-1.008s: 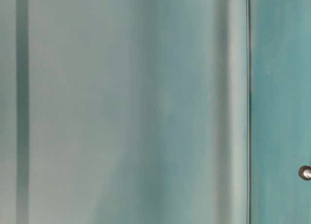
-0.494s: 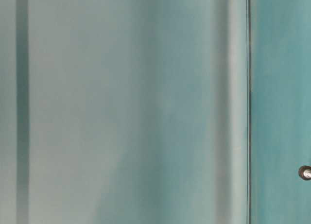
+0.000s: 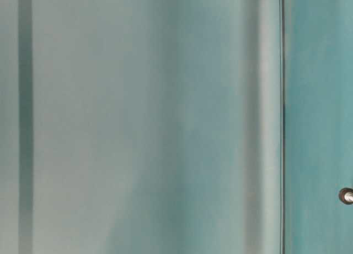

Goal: Insert the USB cable into the female connector supported by the left arm.
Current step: 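Lower the right gripper and close it on the USB-A plug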

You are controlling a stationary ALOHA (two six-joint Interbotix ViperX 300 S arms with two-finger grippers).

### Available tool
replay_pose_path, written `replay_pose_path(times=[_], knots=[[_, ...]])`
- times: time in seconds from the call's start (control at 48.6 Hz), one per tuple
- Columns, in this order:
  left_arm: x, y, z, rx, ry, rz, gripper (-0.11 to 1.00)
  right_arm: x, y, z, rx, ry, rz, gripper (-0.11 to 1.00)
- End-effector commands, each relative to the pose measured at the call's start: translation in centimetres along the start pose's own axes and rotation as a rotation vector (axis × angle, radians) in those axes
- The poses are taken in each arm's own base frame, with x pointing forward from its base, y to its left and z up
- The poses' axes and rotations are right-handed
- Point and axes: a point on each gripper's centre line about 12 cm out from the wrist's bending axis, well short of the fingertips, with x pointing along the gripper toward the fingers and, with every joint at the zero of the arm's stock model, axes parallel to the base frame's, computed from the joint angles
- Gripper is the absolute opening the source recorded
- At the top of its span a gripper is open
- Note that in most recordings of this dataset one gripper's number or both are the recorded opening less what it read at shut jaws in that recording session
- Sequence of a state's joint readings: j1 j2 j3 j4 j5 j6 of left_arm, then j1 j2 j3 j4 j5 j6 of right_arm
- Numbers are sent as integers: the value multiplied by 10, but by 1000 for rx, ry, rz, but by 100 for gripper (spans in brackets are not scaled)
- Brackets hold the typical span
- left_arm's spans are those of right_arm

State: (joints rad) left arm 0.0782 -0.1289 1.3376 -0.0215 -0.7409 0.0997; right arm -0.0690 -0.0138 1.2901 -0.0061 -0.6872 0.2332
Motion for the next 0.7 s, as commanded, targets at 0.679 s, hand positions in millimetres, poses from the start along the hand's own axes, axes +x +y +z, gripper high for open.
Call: replay_pose_path(times=[0.679], knots=[[2,2,4,18,-7,6,82,5,6,-3,-14,30,14,43]])
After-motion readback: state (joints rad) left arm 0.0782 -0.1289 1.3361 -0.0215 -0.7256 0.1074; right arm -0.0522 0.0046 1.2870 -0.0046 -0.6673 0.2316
